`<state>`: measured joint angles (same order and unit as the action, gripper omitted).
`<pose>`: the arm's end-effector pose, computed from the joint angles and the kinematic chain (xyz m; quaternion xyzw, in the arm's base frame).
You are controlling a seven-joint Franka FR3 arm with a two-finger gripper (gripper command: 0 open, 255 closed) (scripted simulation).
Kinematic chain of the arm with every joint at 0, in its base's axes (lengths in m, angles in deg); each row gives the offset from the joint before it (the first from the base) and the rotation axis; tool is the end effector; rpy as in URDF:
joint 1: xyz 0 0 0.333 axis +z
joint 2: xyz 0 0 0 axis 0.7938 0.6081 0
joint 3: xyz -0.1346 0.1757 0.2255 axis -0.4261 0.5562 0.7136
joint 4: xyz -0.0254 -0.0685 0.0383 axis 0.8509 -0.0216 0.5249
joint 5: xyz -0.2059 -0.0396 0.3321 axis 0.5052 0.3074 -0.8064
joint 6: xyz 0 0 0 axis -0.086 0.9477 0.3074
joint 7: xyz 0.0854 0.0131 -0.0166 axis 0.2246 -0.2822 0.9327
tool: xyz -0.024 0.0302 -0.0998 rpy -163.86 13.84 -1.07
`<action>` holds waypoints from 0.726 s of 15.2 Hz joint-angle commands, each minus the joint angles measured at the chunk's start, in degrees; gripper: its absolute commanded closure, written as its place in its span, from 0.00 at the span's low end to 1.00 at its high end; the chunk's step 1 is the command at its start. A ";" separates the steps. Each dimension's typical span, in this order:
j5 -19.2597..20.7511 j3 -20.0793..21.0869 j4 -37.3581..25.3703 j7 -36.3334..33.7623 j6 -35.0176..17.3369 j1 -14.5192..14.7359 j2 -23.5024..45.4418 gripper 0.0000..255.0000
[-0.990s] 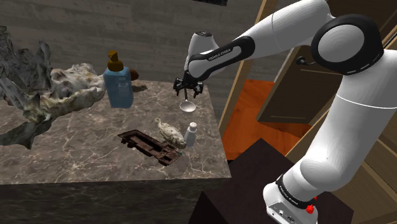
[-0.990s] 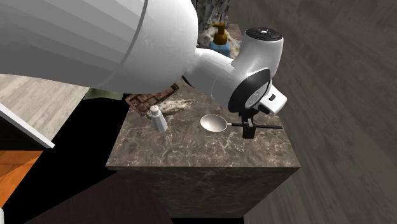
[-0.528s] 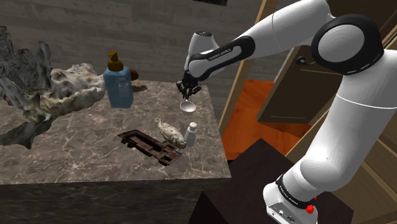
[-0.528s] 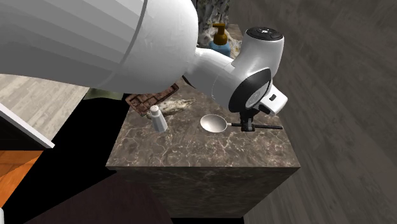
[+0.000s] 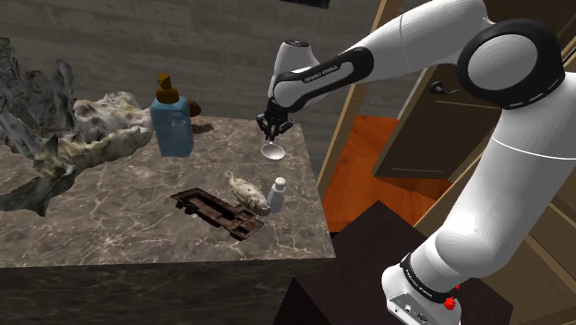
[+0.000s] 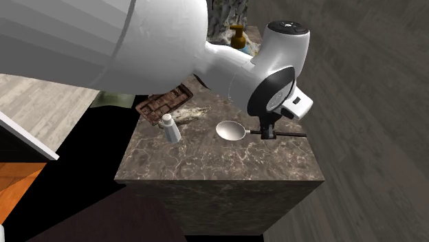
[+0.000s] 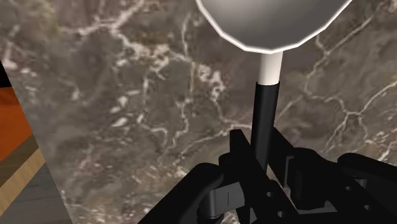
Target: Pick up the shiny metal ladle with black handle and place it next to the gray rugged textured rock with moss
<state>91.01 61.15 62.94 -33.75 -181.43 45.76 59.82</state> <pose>0.6097 0.0565 0.3423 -0.9506 0.3017 -0.0673 0.0287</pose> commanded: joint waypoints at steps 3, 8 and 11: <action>-0.61 0.23 -1.22 0.38 2.79 -0.13 -1.61 1.00; -1.30 0.44 -2.83 0.84 6.20 -0.30 -3.46 1.00; -1.66 0.53 -3.95 1.08 8.28 -0.37 -4.44 1.00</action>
<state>89.51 61.65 59.27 -32.82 -173.88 45.46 55.80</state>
